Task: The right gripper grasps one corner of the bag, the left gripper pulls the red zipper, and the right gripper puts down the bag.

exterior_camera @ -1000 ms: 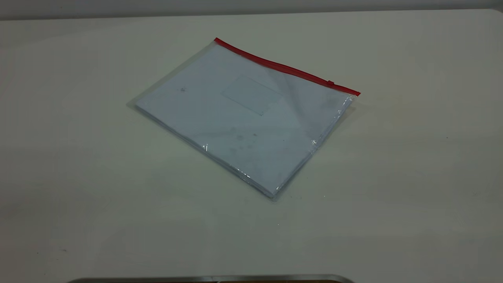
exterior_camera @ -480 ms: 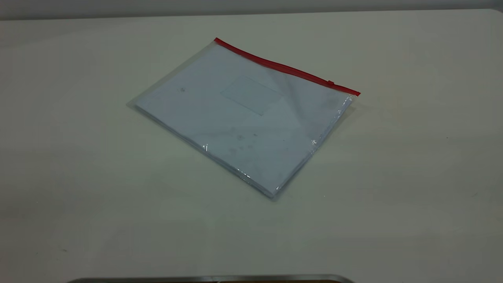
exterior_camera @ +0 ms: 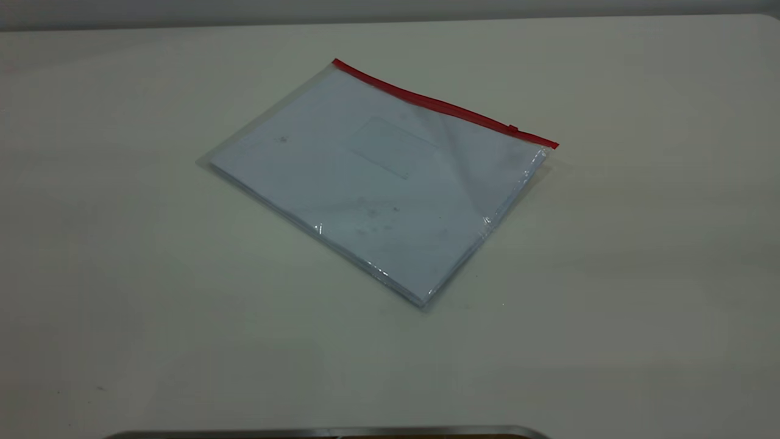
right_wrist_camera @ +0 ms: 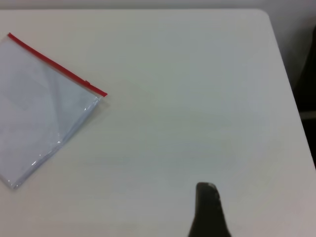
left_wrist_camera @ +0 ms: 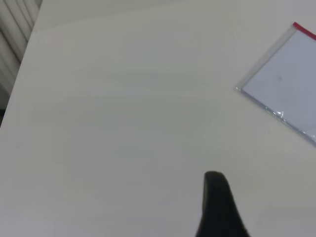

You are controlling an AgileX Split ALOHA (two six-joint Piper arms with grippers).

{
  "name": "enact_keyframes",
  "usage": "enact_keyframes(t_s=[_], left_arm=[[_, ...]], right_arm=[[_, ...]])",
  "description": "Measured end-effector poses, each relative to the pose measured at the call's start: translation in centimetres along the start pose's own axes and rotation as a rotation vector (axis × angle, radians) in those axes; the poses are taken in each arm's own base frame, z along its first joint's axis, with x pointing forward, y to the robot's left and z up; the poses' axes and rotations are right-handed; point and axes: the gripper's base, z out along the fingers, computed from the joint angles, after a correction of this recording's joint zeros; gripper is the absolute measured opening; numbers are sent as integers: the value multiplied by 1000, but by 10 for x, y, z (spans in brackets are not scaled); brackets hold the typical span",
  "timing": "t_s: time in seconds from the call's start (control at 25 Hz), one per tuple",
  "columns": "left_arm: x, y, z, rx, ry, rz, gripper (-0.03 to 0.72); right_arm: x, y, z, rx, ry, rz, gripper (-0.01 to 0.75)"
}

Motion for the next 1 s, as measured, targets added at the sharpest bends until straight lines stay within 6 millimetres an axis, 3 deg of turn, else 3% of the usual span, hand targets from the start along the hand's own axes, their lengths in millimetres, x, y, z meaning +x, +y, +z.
enact_keyframes(t_s=[0.2, 0.44, 0.68, 0.88, 1.0], left_arm=[[-60, -5, 46, 13, 114, 4, 561], [-114, -19, 116, 127, 170, 16, 565], [-138, -34, 194, 285, 266, 135, 565], [-149, -41, 244, 382, 272, 257, 565], [-144, -43, 270, 410, 309, 291, 565]], right_arm=[[-43, 3, 29, -35, 134, 31, 575], [-79, 5, 91, -60, 234, 41, 575], [-80, 9, 156, -112, 374, 92, 575], [-65, 17, 218, -205, 489, 109, 575], [-49, 23, 252, -280, 550, 135, 575]])
